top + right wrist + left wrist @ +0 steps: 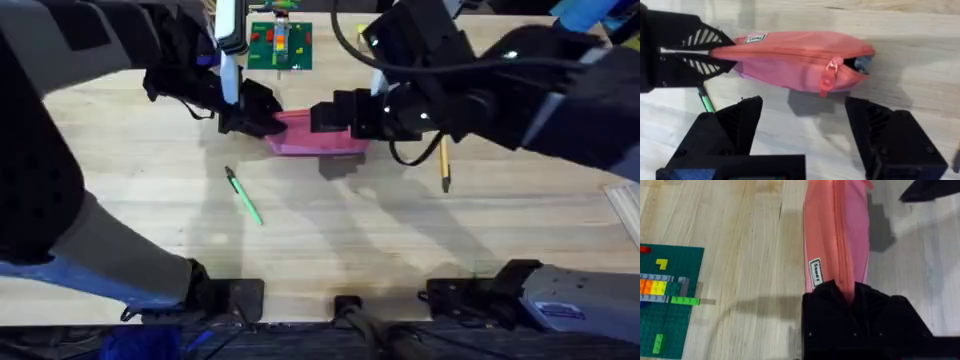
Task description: Unzip the bag, pick up the pens from the table one at a time and place them inside, then zip the bag closed.
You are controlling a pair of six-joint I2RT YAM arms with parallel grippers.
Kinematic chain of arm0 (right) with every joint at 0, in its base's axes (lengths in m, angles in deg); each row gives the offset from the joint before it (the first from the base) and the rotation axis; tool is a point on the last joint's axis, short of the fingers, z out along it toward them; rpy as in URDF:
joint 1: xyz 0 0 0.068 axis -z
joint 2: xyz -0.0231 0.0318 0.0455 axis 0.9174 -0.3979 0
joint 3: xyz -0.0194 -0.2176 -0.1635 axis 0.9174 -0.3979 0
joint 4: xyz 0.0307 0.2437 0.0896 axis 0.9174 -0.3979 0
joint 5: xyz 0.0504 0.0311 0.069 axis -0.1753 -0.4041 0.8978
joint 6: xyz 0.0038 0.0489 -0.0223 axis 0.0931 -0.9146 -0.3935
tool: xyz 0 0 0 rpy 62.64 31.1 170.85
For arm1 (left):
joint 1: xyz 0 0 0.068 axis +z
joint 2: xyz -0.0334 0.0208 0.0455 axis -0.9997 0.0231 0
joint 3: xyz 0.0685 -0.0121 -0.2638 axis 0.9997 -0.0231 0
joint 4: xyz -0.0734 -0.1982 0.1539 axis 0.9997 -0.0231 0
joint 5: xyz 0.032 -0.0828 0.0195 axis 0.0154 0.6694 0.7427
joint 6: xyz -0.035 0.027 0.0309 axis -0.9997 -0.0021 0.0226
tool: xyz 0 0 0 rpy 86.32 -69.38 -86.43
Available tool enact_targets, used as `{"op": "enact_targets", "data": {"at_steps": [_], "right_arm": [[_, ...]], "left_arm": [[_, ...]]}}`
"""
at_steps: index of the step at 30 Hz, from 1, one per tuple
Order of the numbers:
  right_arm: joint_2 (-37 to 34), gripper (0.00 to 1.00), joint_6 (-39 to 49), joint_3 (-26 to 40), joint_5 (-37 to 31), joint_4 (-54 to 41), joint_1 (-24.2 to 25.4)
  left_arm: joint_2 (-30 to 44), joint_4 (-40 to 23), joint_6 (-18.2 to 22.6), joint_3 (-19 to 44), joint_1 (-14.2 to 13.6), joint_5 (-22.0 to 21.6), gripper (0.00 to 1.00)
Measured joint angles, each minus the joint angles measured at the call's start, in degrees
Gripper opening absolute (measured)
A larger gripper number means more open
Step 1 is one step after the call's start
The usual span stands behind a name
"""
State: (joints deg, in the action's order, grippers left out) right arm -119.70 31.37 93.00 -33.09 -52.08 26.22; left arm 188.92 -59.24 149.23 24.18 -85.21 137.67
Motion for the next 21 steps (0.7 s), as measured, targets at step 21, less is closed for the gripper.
{"op": "enact_targets", "data": {"at_steps": [21], "right_arm": [[-5.6,0.935,-5.8,0.0,-9.0,4.6,0.0]], "left_arm": [[0.0,0.0,0.0,0.0,0.0,0.0,0.043]]}}
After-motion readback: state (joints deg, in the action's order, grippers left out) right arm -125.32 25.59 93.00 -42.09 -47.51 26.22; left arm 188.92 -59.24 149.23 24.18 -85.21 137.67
